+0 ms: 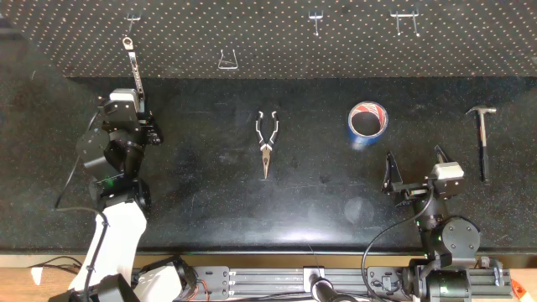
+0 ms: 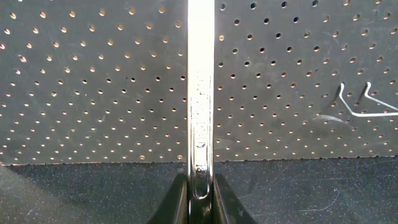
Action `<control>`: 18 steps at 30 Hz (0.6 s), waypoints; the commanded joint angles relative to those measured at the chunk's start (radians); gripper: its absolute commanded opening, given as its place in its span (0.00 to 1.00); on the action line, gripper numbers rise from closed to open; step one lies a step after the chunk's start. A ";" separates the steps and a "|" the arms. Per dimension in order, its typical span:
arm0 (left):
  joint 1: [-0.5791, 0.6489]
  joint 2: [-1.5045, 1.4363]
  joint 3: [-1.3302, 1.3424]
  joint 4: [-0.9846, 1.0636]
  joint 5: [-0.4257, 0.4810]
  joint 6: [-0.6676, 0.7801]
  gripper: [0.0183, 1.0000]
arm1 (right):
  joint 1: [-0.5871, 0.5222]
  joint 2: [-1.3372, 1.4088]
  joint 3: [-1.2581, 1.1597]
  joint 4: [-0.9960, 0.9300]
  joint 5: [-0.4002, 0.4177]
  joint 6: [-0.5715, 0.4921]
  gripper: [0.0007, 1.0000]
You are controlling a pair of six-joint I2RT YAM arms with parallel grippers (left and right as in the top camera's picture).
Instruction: Place Tools Onto Pegboard
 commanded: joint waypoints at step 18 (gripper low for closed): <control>-0.001 0.039 0.048 0.045 0.017 -0.009 0.01 | -0.003 -0.009 -0.003 -0.006 0.005 -0.014 0.98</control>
